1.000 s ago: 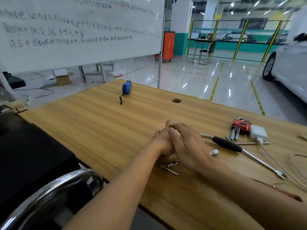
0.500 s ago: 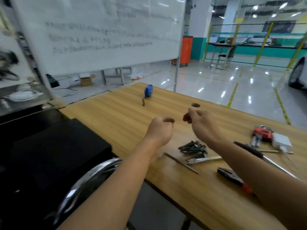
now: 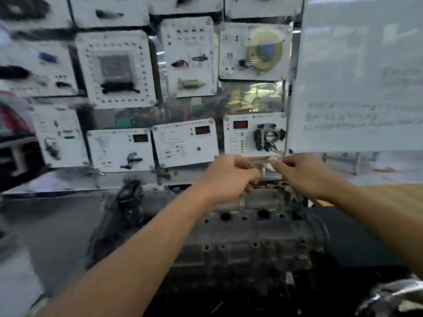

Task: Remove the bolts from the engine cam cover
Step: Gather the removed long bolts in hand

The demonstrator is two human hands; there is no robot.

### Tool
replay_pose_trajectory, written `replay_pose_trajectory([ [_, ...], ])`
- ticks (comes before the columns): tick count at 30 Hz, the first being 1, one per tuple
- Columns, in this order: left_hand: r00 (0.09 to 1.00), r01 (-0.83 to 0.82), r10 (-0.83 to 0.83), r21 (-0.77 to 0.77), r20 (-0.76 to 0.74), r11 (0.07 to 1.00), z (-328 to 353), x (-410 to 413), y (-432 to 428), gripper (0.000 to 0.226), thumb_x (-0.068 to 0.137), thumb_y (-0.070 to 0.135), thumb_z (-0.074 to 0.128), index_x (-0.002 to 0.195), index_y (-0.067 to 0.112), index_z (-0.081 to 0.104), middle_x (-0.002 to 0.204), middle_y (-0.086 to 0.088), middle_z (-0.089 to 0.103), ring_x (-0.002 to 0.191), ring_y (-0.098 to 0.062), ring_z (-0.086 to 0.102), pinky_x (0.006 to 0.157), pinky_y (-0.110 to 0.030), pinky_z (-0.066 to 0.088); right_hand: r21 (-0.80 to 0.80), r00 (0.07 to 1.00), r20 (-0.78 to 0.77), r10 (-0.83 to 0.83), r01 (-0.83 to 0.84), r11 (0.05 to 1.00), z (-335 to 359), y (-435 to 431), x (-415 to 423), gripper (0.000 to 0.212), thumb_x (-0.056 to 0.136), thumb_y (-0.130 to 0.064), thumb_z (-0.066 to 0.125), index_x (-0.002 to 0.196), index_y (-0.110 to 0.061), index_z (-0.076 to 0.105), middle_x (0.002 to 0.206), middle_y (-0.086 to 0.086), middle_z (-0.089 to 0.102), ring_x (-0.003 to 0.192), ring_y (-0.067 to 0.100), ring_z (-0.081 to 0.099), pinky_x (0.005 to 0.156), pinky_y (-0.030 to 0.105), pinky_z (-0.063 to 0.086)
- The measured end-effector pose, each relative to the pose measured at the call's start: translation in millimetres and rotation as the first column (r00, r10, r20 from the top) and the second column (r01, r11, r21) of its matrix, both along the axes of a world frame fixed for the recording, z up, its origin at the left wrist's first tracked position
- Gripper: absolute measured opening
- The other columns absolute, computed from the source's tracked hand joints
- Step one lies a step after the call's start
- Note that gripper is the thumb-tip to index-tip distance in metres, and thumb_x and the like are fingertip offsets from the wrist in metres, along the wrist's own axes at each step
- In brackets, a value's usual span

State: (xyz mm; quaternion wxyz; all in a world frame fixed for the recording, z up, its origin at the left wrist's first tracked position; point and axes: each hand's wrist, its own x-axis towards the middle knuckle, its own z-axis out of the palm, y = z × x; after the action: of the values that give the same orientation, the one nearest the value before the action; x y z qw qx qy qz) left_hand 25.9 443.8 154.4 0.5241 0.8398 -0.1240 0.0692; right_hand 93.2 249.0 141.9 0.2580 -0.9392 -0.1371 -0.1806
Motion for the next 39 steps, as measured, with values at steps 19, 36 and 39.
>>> replay_pose_trajectory([
  [19, 0.863, -0.303, 0.504, 0.841, 0.042, 0.449, -28, -25, 205, 0.046, 0.086, 0.055, 0.064, 0.066, 0.014, 0.058, 0.067, -0.003, 0.06, 0.063, -0.016, 0.057, 0.059, -0.029, 0.044, -0.359, 0.999, -0.021, 0.044, -0.048, 0.932, -50, -39, 54, 0.062, 0.07, -0.085, 0.021, 0.08, -0.03, 0.048, 0.074, -0.005, 0.059, 0.07, 0.014, 0.058, 0.066, 0.037, 0.046],
  [36, 0.893, -0.301, 0.436, 0.868, 0.112, 0.394, 10, -27, 190, 0.038, 0.091, 0.041, 0.065, 0.065, 0.019, 0.049, 0.069, -0.002, 0.057, 0.063, -0.013, 0.051, 0.049, -0.019, 0.032, -0.416, 0.995, -0.004, 0.099, -0.091, 0.905, -7, -51, 37, 0.045, 0.093, -0.058, 0.046, 0.074, -0.019, 0.057, 0.071, 0.001, 0.061, 0.064, 0.016, 0.058, 0.057, 0.032, 0.043],
  [39, 0.885, -0.369, 0.44, 0.809, 0.155, 0.458, 51, -10, 168, 0.041, 0.085, 0.041, 0.071, 0.062, 0.008, 0.064, 0.067, -0.008, 0.063, 0.063, -0.018, 0.056, 0.05, -0.027, 0.035, -0.339, 0.996, 0.068, 0.061, -0.034, 0.94, 28, -81, 36, 0.049, 0.092, -0.055, 0.05, 0.068, -0.014, 0.06, 0.068, 0.007, 0.062, 0.065, 0.022, 0.059, 0.057, 0.034, 0.043],
])
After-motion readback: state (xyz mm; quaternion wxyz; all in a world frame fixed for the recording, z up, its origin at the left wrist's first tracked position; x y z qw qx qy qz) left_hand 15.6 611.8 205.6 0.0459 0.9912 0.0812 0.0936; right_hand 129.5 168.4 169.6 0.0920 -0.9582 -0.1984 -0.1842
